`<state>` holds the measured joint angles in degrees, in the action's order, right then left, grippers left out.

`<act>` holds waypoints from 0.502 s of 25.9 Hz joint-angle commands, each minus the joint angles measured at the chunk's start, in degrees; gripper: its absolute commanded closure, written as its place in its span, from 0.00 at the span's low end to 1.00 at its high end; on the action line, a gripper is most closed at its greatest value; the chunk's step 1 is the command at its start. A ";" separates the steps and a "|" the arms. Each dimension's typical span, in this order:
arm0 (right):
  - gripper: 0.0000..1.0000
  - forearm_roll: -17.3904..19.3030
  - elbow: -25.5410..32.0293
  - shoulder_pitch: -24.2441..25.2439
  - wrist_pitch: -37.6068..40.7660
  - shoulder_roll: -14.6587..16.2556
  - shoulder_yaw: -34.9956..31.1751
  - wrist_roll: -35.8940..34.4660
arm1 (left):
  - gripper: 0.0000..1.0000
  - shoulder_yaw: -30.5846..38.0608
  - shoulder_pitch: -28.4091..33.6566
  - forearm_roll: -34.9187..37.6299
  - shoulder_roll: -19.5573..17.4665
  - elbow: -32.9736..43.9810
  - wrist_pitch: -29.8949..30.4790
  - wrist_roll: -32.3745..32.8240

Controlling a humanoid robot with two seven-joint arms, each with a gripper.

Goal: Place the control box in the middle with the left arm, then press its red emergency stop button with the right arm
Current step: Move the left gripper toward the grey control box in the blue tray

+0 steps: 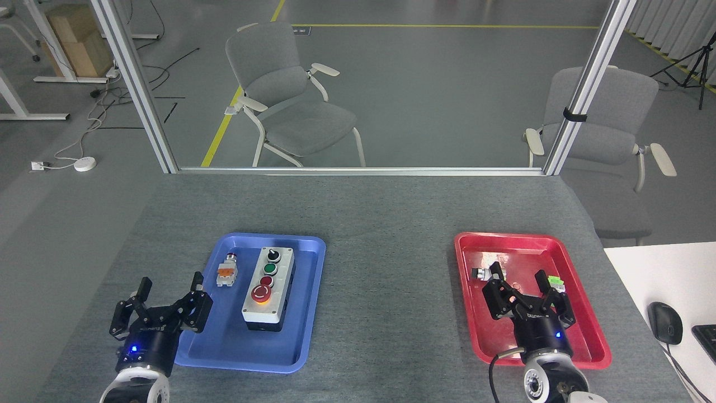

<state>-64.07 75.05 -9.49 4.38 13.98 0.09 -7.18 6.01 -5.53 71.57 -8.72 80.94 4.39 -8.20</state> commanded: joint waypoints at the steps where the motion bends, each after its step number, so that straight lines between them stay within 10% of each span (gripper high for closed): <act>1: 0.01 0.00 0.01 0.00 0.02 0.09 0.00 -0.03 | 0.01 0.67 -0.45 -2.58 -0.33 0.09 0.18 -0.33; 13: 0.01 0.00 -0.08 0.00 0.02 0.09 0.00 -0.03 | 0.01 -0.82 3.42 -2.40 0.02 2.29 5.19 -1.38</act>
<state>-64.07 74.97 -9.50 4.38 14.02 0.09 -7.05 6.08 -4.30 68.95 -8.93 82.23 7.48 -9.78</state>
